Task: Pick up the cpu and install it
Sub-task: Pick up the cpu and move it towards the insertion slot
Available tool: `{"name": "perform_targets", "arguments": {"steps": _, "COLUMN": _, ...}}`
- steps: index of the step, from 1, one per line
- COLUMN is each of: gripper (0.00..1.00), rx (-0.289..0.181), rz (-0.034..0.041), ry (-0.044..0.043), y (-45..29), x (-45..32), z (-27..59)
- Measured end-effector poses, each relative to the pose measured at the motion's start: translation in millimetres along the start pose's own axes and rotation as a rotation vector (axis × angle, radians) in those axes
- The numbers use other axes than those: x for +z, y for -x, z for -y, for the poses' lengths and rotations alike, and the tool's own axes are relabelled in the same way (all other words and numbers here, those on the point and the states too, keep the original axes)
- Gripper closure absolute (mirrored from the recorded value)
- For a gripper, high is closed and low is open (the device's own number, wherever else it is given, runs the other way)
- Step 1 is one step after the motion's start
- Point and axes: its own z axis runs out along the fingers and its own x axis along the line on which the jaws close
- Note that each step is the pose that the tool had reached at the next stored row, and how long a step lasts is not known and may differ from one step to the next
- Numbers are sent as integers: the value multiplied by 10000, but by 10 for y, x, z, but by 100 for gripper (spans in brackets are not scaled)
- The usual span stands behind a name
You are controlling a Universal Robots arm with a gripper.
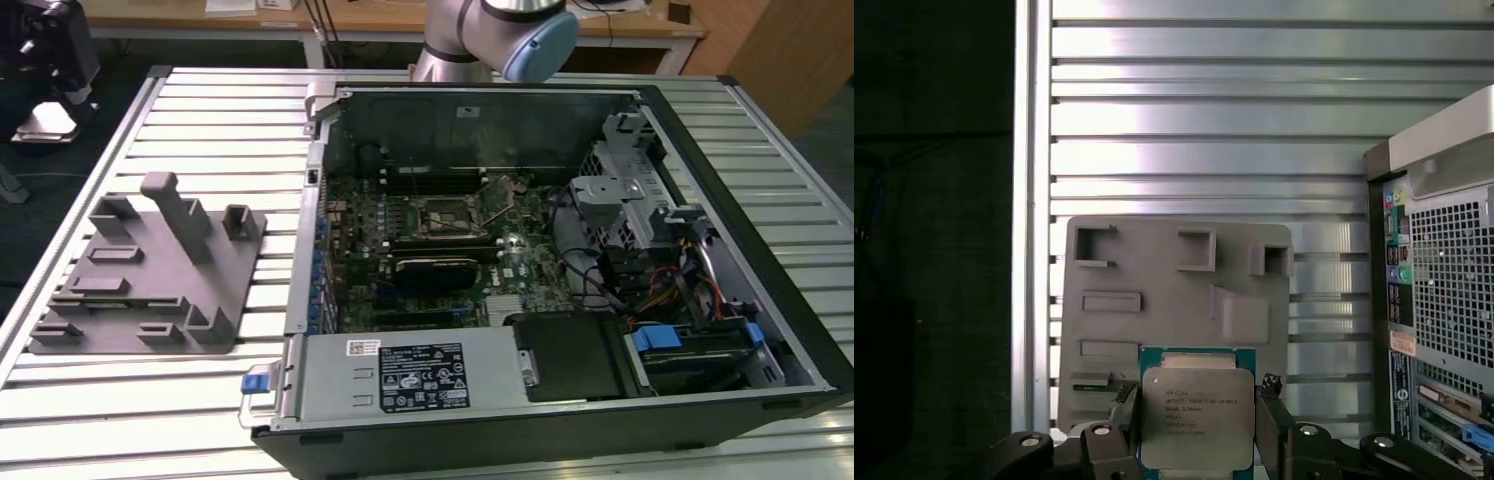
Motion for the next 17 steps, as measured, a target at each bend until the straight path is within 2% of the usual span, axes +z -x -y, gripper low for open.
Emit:
{"name": "perform_targets", "arguments": {"steps": 13, "gripper": 45, "rx": -1, "rz": 0, "ry": 0, "y": 338, "x": 7, "z": -8}}
{"name": "perform_targets", "arguments": {"steps": 17, "gripper": 45, "rx": -1, "rz": -1, "ry": 0, "y": 466, "x": 9, "z": -11}}
